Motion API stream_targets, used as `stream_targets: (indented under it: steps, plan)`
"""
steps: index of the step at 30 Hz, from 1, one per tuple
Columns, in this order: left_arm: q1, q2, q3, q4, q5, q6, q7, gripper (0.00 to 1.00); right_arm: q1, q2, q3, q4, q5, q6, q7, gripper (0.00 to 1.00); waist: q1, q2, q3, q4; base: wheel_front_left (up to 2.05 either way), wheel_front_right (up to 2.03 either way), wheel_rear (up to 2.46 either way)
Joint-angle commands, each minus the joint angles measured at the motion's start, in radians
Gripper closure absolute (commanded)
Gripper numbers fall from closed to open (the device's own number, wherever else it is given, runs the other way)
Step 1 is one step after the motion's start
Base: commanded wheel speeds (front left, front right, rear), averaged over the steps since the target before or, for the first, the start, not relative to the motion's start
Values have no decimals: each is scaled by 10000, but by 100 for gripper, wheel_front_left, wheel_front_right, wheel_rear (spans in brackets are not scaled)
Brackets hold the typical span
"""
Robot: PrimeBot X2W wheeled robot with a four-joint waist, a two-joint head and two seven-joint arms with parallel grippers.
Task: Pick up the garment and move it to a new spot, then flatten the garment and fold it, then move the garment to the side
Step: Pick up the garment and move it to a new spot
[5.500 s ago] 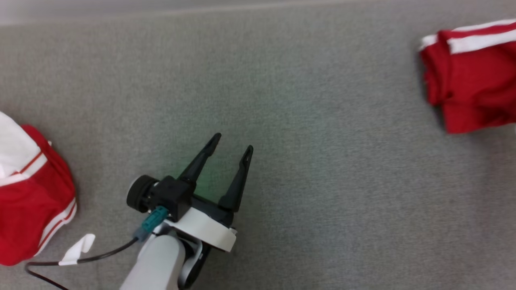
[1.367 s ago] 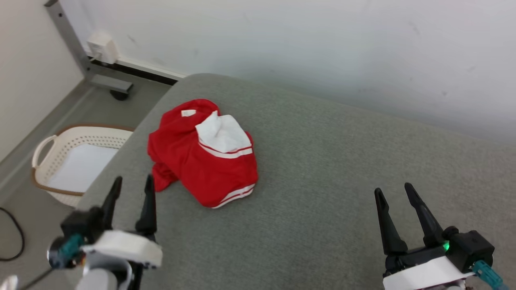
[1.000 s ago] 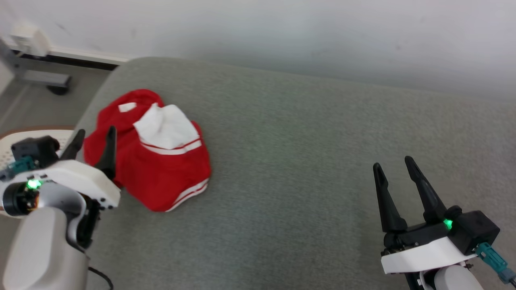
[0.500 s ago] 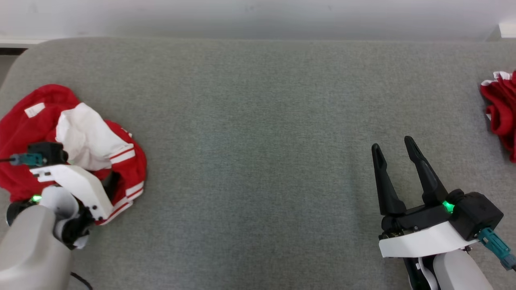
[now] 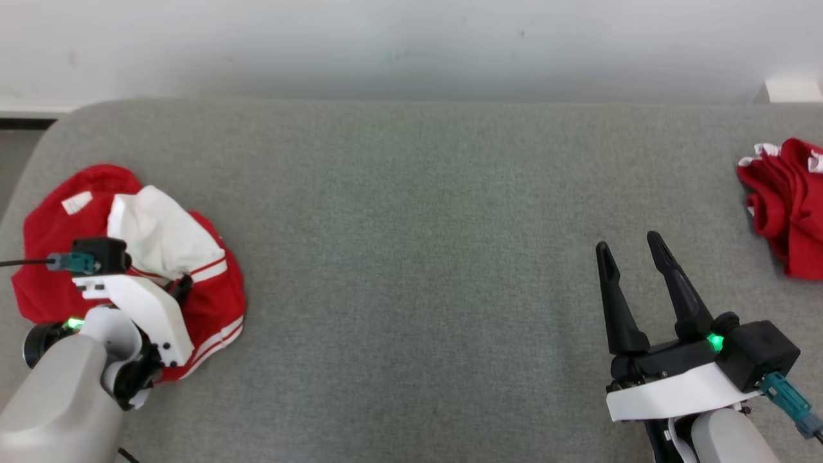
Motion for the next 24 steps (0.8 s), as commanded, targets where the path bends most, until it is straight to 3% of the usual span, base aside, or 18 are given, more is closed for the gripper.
stream_targets:
  steps: [1, 7, 15, 21, 24]
  plan:
    - [-38, 142, -122, -107, -134, 15, -93, 100, 165, 10, -48, 31, 100, -24, -25, 0, -2, 0, -387, 120, 0, 0, 0]
    - [-404, 483, -958, -1143, -421, 13, -229, 100, 625, 8, -45, 156, 207, -24, -25, 0, -2, 0, -1445, 130, 0, 0, 0]
    - [-621, 942, -1583, -3593, -963, 13, 180, 100, 1313, 4, -279, 96, 274, -24, -25, 0, -2, 0, -2330, -327, 0, 0, 0]
    - [-309, 785, -1685, -5730, -1253, 164, 513, 100, 1430, 5, -360, -4, 219, -24, -25, 0, -2, 0, -2453, -1019, 0, 0, 0]
    - [-52, 417, -1828, -6642, -1429, 369, 621, 100, 1407, 2, -397, -6, 214, -24, -25, 0, -2, 0, -2437, -1449, 0, 0, 0]
